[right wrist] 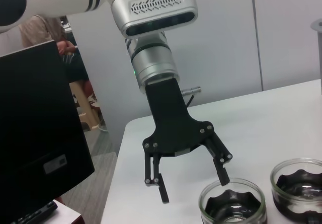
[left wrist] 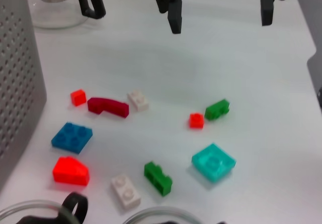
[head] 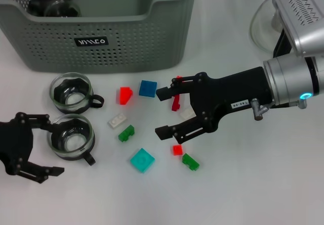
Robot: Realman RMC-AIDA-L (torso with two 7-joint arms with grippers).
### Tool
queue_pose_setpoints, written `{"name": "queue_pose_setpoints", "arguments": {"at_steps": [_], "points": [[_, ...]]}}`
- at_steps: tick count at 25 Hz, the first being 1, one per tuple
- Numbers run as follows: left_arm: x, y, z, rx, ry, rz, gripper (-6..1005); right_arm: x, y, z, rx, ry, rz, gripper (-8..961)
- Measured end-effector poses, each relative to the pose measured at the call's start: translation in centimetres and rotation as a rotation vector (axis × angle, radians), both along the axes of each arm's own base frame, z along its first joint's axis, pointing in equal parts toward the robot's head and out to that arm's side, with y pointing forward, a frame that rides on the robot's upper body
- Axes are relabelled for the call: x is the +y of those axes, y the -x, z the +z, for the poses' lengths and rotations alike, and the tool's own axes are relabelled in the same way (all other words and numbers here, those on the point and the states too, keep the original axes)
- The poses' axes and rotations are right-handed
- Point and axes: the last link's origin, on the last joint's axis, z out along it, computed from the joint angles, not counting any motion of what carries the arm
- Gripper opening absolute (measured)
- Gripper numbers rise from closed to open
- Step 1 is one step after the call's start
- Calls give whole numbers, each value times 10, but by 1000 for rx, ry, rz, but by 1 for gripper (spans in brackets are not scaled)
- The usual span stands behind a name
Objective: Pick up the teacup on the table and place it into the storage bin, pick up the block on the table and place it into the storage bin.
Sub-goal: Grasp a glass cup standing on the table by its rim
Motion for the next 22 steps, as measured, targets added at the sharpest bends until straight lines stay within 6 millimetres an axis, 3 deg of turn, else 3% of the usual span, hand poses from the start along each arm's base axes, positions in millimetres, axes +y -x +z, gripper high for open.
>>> {"name": "queue_pose_setpoints", "arguments": {"at_steps": [7,15,22], "points": [[16,-8,5,106,28,0,915,3,-2,-2,-12,-20,-13,947],[35,-23,-6,231,72,-1,906,4,-5,-6,-23,-25,-27,946],[39,-31,-10,258,100,-24,898,7,-4,-7,-34,-45,-22,946]]}}
